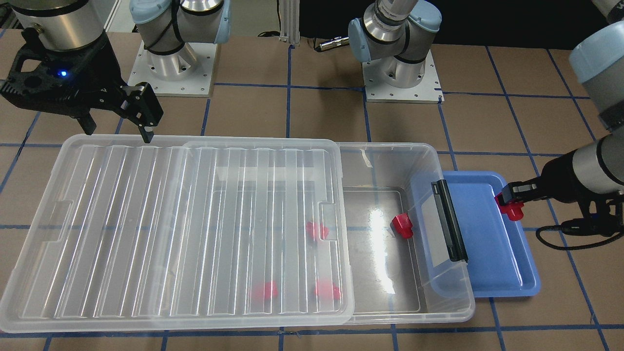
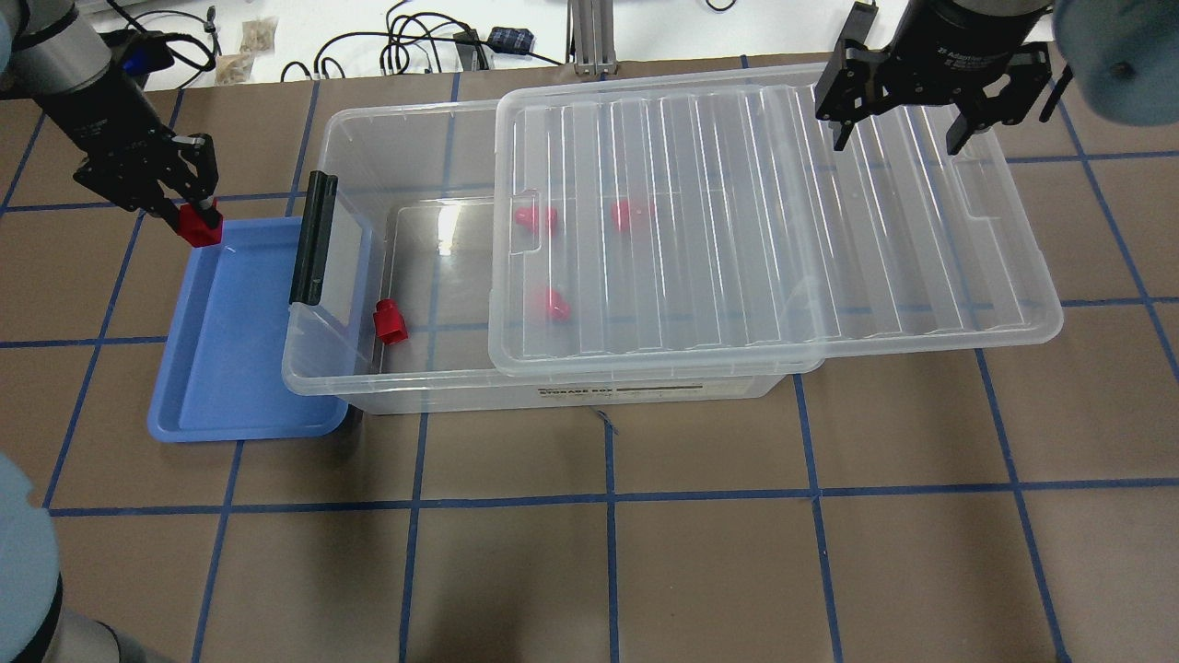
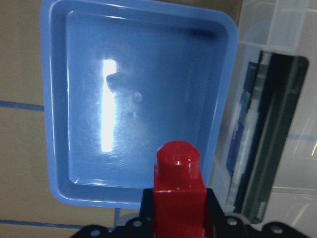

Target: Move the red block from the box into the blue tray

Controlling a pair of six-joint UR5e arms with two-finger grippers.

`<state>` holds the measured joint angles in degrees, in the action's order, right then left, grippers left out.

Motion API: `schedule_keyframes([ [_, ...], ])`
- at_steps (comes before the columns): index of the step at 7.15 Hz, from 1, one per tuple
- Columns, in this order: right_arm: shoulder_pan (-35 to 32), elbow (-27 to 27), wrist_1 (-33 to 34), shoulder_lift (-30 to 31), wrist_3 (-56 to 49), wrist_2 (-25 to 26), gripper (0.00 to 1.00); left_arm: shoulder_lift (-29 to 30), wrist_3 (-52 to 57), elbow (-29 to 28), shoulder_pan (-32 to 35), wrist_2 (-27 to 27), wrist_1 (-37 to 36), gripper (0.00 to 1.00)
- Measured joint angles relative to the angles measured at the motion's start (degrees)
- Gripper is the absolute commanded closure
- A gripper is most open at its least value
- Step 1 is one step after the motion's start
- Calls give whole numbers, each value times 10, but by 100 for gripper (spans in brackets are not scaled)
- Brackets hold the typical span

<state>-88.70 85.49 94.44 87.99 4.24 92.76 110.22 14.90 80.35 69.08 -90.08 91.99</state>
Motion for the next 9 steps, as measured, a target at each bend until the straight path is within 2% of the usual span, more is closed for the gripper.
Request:
schedule_keyframes([
  [1, 35, 0, 4, -5, -62, 8, 0, 8, 25, 43, -16, -2, -62, 100],
  [3, 151, 1, 23, -32, -200, 17, 0, 33, 46, 115, -32, -3, -163, 100],
  [4, 194, 3, 52, -60, -267, 18, 0, 51, 48, 126, -34, -3, -181, 100],
  [6, 240, 8, 87, -104, -333, 16, 0, 76, 65, 135, -35, -1, -190, 99],
  [7, 249, 18, 99, -119, -349, 16, 0, 83, 83, 135, -35, -1, -190, 95],
  [8, 254, 35, 116, -128, -354, 15, 0, 88, 93, 135, -35, -2, -190, 81],
  [9, 255, 56, 138, -130, -350, 11, 0, 89, 96, 135, -35, -2, -190, 75],
])
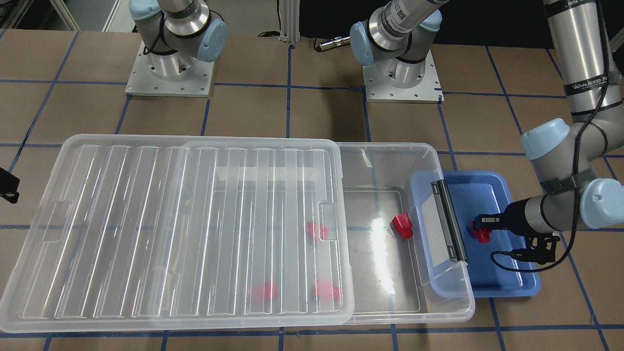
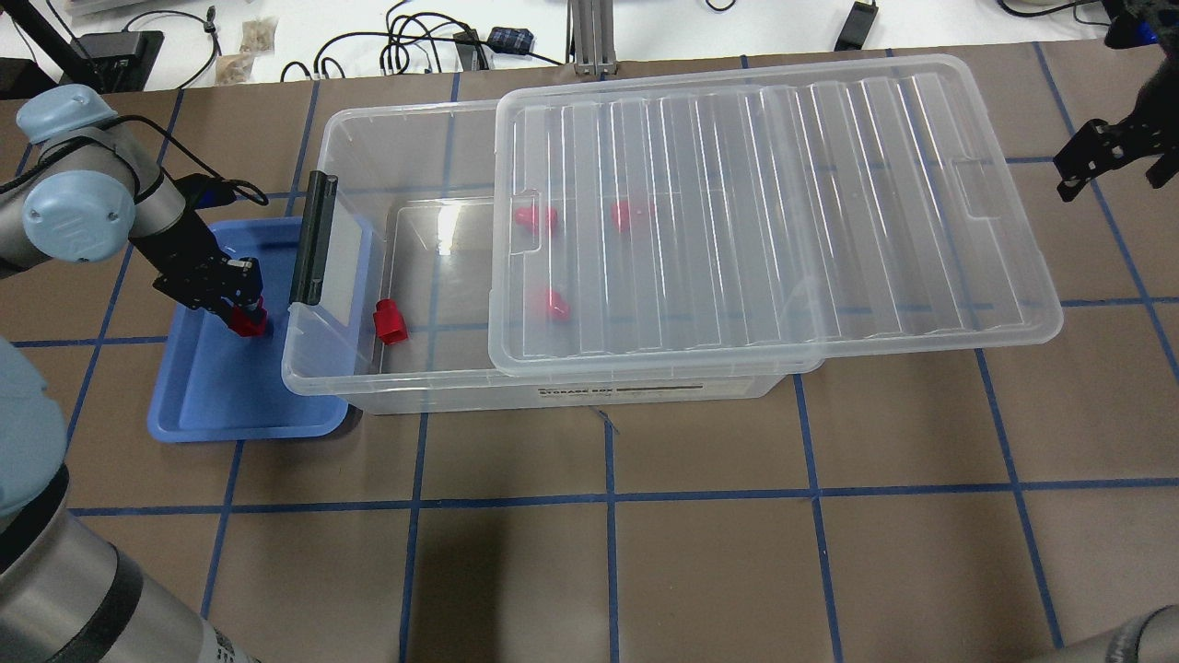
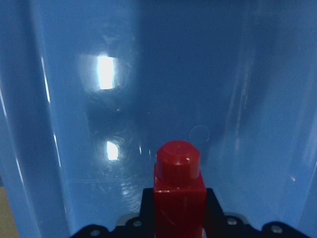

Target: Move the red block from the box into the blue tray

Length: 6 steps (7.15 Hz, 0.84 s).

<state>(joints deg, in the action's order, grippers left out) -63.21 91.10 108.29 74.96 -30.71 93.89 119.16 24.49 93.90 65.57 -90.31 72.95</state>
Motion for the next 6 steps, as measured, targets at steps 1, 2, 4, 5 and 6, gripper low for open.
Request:
schedule_keyframes([
  [1, -2, 16, 17, 2, 12, -10, 0, 1, 1, 0, 0, 0, 0, 60],
  [2, -7, 23, 23, 3, 23, -25, 0, 1, 1, 0, 0, 0, 0, 57],
  [4, -22, 29, 24, 4, 34, -48, 0, 5, 1, -1, -1, 0, 0, 42],
  [5, -33, 29, 24, 4, 38, -53, 0, 6, 1, -3, -1, 0, 0, 35],
  [6, -48, 29, 24, 4, 46, -57, 0, 5, 0, -5, -1, 0, 0, 0],
])
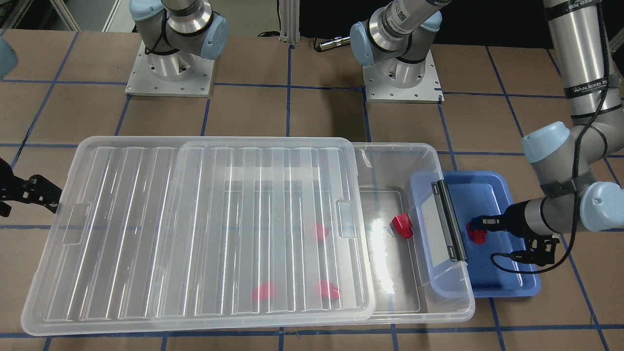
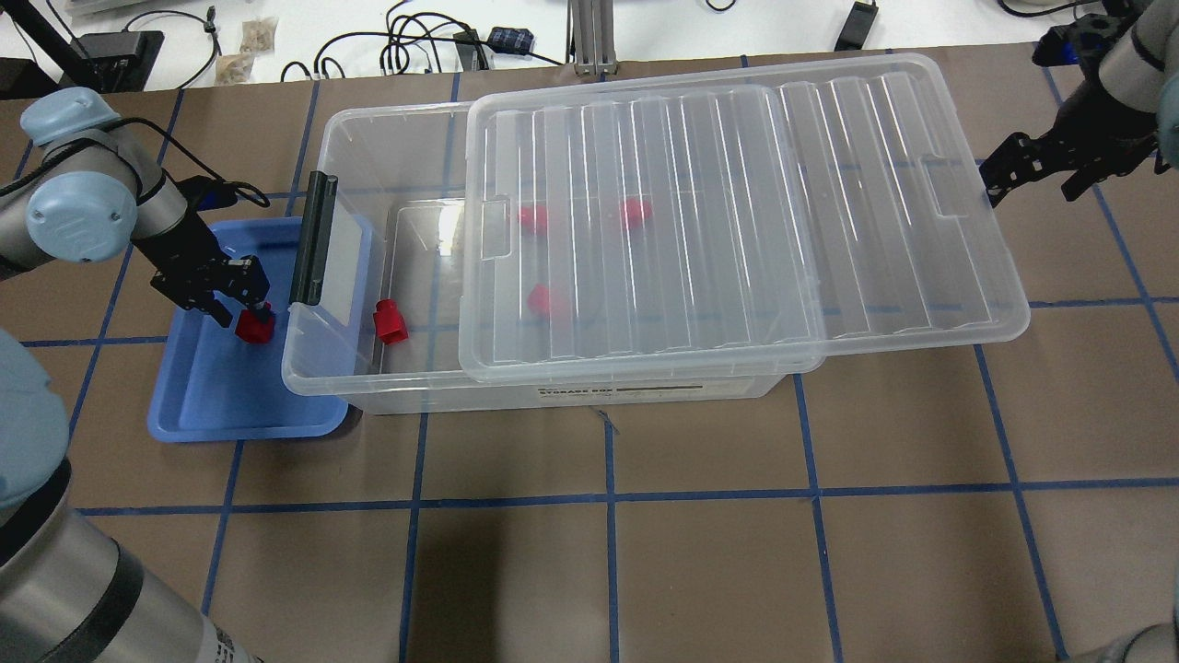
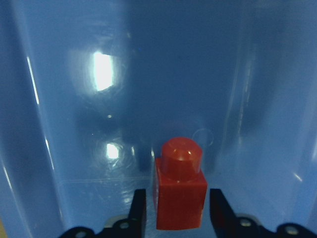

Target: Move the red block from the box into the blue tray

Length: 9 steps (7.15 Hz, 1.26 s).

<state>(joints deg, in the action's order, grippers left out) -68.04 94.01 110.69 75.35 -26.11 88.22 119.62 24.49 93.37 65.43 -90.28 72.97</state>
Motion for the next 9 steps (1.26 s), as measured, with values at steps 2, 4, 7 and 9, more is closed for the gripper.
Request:
schedule_keyframes([
  [2, -39, 0, 0, 1, 31, -3, 0, -22, -3, -15, 1, 3, 15, 0],
  [4, -76, -1, 0, 1, 62, -3, 0, -65, -8, -70, 5, -1, 100, 0],
  [7, -124, -1, 1, 1, 97, -3, 0, -131, -72, -179, 39, -2, 261, 0],
  [9, -138, -1, 1, 1, 108, -3, 0, -169, -146, -189, 116, 0, 275, 0],
])
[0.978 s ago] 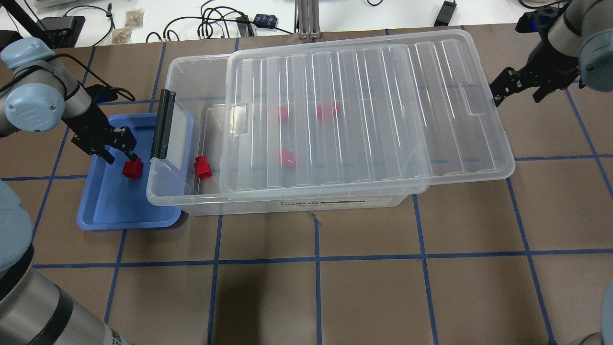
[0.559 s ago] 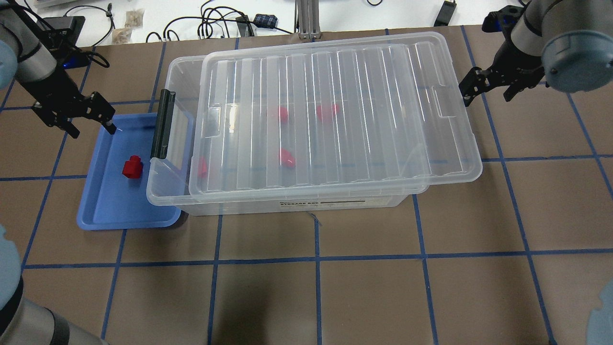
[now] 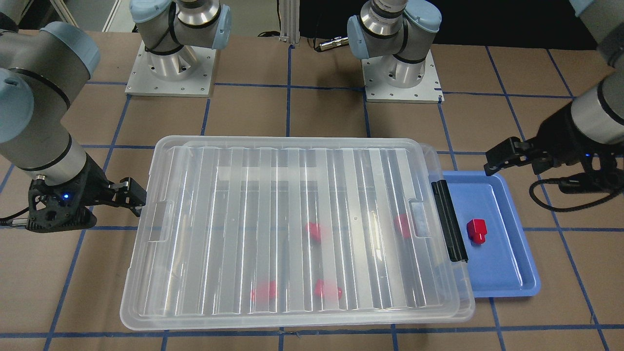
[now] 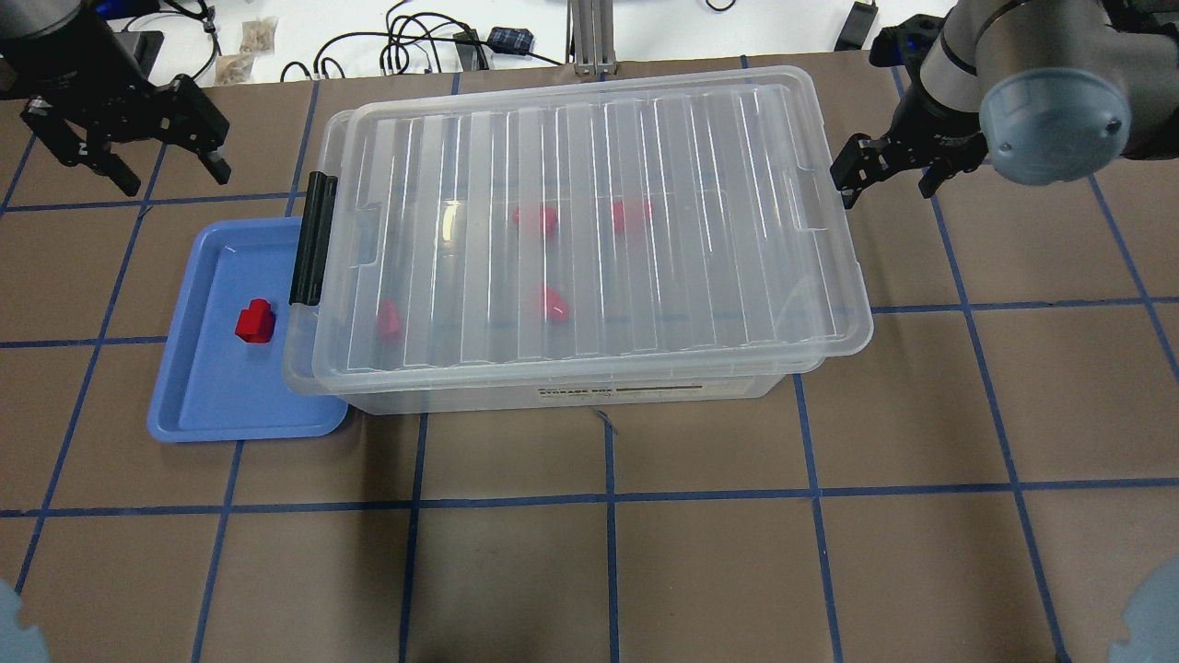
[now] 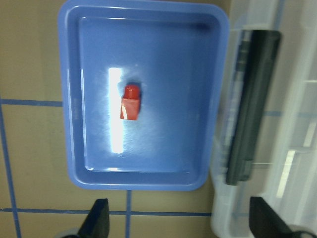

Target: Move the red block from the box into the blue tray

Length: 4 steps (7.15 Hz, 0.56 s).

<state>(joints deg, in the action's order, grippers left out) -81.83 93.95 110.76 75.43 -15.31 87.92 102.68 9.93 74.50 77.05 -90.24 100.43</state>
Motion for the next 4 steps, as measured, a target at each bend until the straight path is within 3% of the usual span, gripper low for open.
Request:
schedule_keyframes([
  [4, -4, -30, -16, 18, 4, 7, 0, -55, -27, 39, 66, 5, 0, 0],
])
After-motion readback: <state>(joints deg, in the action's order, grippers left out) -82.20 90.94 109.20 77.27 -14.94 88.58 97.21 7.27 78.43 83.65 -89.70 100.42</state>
